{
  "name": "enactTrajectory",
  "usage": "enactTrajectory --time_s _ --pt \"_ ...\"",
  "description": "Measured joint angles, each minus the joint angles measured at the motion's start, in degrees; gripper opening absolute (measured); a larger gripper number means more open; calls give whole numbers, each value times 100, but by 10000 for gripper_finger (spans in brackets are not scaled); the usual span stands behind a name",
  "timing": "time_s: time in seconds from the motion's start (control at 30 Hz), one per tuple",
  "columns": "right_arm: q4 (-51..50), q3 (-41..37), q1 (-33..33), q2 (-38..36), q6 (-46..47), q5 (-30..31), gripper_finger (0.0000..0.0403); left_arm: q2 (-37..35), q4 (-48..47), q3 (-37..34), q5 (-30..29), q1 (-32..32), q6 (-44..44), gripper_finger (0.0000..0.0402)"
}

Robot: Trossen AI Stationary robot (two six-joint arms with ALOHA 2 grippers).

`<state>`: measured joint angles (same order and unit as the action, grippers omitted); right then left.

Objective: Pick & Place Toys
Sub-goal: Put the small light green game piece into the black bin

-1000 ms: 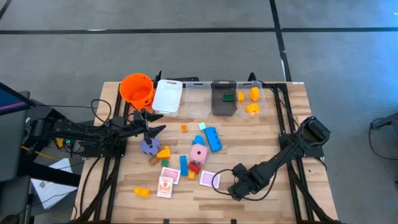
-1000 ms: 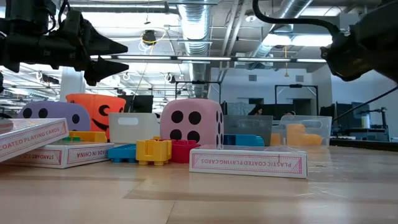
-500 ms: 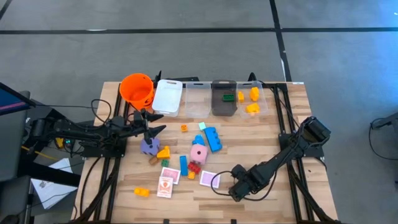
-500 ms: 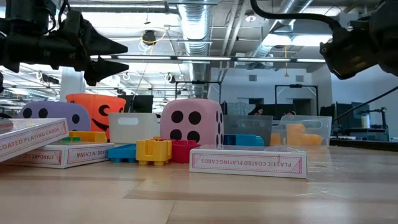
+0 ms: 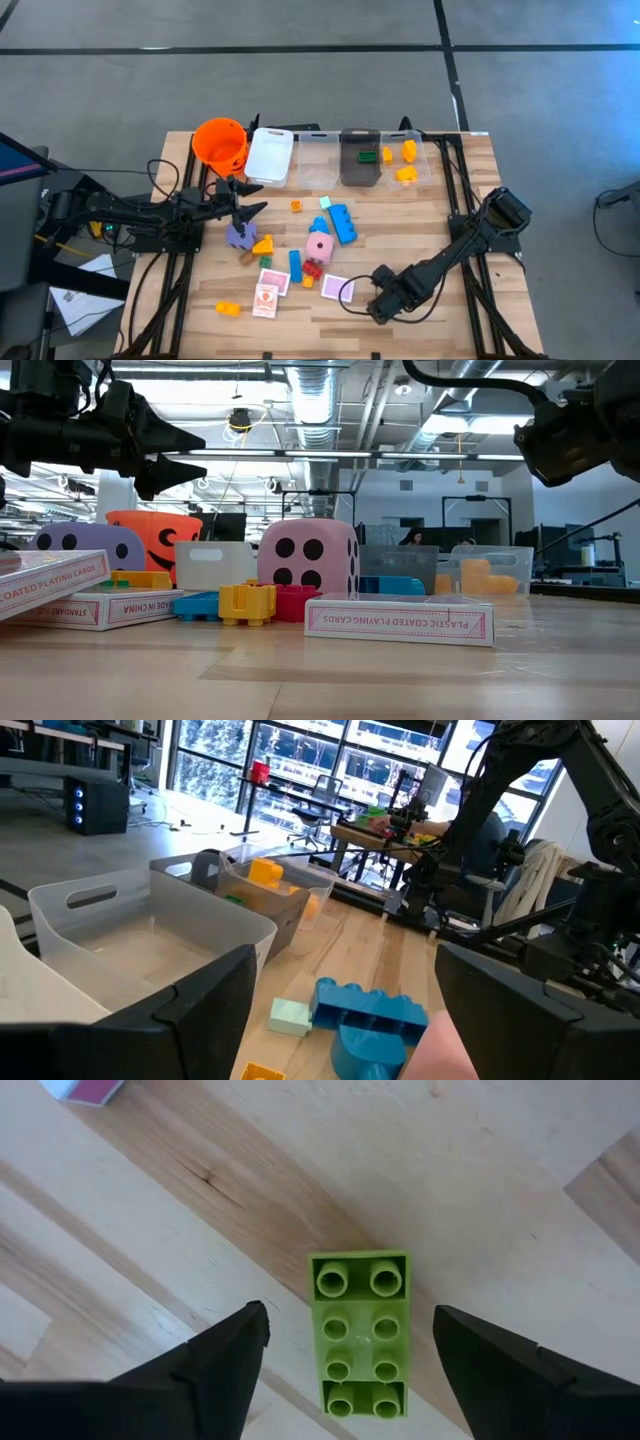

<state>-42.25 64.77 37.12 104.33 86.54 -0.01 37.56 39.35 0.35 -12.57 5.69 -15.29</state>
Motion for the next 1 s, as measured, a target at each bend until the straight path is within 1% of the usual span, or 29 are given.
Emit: enactTrajectory --time_s 0.27,0.4,0.57,0.77,1.0 --pt "-140 0 -2 0 82 -4 281 0 0 -1 1 0 0 301" --pt "-482 0 -13 0 87 -16 281 0 1 0 1 0 0 301" --pt "-251 0 -13 0 -45 -88 281 0 2 -1 1 0 0 301" --pt "-287 0 -13 0 -45 -35 281 0 -13 0 -1 0 0 301" --pt "-855 0 -26 0 434 -166 281 0 -52 0 0 0 1 301"
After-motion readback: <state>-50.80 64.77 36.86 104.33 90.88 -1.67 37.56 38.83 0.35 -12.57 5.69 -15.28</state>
